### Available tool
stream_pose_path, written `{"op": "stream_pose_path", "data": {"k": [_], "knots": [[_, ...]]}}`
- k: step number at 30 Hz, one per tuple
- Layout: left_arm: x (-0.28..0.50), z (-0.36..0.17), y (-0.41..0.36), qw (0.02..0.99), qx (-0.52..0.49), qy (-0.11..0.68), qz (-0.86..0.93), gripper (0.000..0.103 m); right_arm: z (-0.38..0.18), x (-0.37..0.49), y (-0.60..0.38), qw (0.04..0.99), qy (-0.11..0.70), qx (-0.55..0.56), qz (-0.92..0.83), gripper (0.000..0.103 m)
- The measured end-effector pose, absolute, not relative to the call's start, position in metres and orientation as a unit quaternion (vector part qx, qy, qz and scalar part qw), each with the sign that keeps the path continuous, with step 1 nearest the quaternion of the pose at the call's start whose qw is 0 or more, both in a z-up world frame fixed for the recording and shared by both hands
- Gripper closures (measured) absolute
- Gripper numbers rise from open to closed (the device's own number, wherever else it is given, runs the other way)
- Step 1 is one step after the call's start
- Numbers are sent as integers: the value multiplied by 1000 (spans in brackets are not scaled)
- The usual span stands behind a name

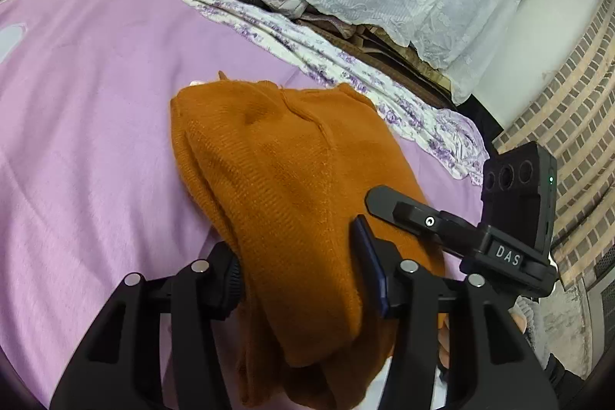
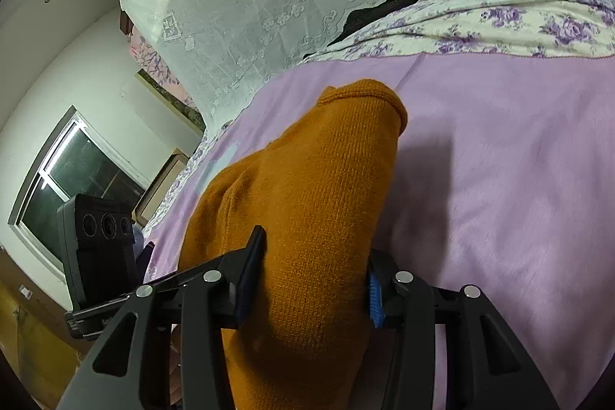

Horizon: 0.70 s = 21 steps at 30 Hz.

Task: Fold small clothes
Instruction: 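Grasp the folded orange cardigan bundle with both grippers from its sides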

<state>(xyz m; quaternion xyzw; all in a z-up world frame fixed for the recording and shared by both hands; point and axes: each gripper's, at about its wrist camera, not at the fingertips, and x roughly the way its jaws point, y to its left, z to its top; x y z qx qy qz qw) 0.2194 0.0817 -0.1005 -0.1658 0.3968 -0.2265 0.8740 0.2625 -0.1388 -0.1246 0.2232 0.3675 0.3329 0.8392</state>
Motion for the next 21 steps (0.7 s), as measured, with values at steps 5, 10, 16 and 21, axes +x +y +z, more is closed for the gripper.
{"op": "stream_pose_path", "data": {"k": [5,10,16,21], "knots": [[237,-122,94,840,-220,441,-227,42,-135,265,-142,828,392,239,322,57],[245,-137,102,817,-262,461,-227,31,-146,271,-144,811,413,258,324,51],[237,-128,88,835,-219,446,-237,55,-144,267,-141,818,410,245,321,56],[229,-114,87,852,-203,423,-232,68,-134,262,-141,822,399,245,324,58]]}}
